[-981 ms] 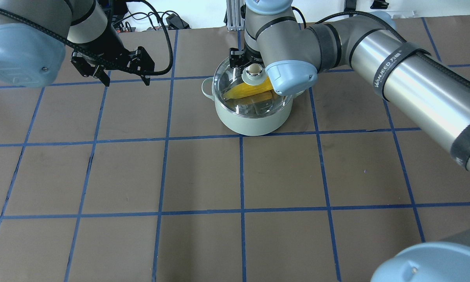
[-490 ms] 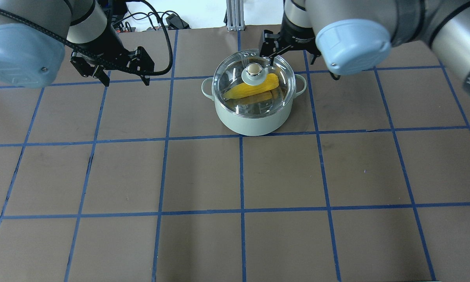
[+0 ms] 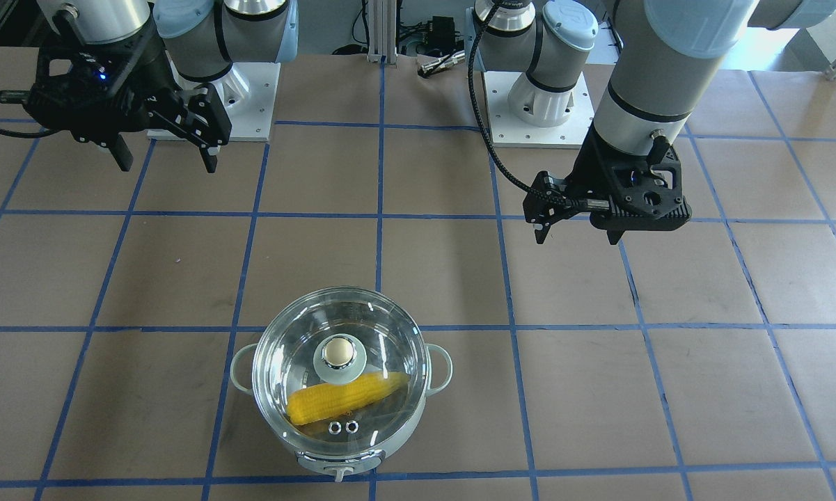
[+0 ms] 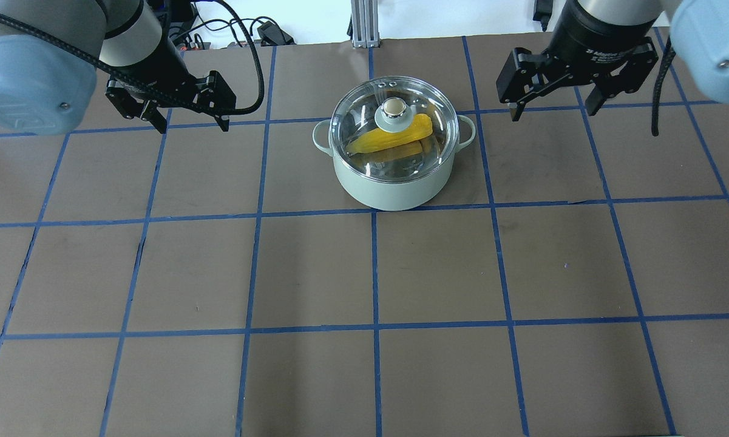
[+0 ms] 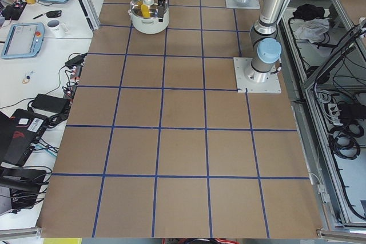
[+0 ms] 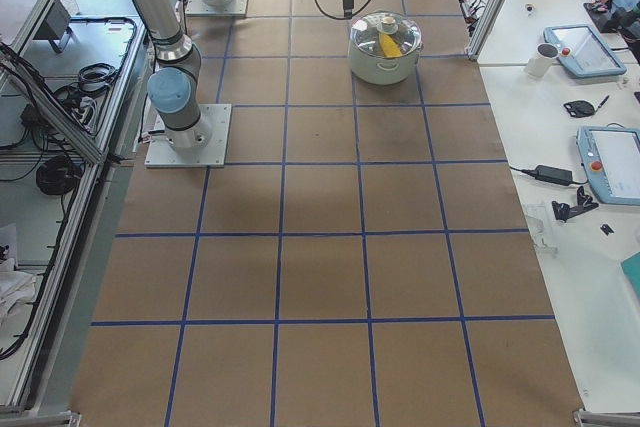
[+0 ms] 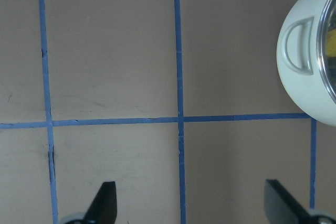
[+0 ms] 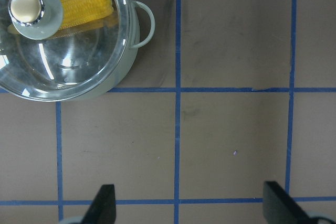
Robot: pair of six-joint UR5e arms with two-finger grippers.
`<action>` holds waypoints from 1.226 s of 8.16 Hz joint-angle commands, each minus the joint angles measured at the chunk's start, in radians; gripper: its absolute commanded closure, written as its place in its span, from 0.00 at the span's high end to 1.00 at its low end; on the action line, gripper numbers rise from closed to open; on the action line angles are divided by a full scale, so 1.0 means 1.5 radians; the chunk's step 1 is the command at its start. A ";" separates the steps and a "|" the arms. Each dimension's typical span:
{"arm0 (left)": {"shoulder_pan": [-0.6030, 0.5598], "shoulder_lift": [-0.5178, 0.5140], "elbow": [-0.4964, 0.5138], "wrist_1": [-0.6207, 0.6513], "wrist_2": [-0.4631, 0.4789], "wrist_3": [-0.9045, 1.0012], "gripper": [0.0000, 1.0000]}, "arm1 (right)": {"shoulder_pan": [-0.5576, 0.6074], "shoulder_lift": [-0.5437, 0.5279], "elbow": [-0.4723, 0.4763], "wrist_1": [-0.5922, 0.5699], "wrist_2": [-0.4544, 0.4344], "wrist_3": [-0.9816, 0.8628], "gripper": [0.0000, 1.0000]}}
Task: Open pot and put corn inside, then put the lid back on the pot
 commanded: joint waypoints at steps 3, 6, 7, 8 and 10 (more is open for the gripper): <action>0.005 -0.001 -0.001 -0.001 0.000 0.001 1.00 | -0.008 -0.015 0.004 0.020 0.007 -0.031 1.00; 0.005 -0.001 -0.001 -0.001 0.001 0.001 1.00 | 0.010 -0.004 -0.001 0.018 0.020 -0.022 1.00; 0.005 -0.001 -0.001 -0.002 0.001 0.000 1.00 | 0.010 -0.005 -0.001 0.017 0.025 -0.021 1.00; 0.005 -0.001 -0.001 -0.002 0.000 0.000 1.00 | 0.010 -0.004 -0.001 0.019 0.028 -0.024 1.00; 0.005 -0.002 -0.001 -0.002 0.000 0.000 1.00 | 0.009 -0.005 0.000 0.020 0.028 -0.027 1.00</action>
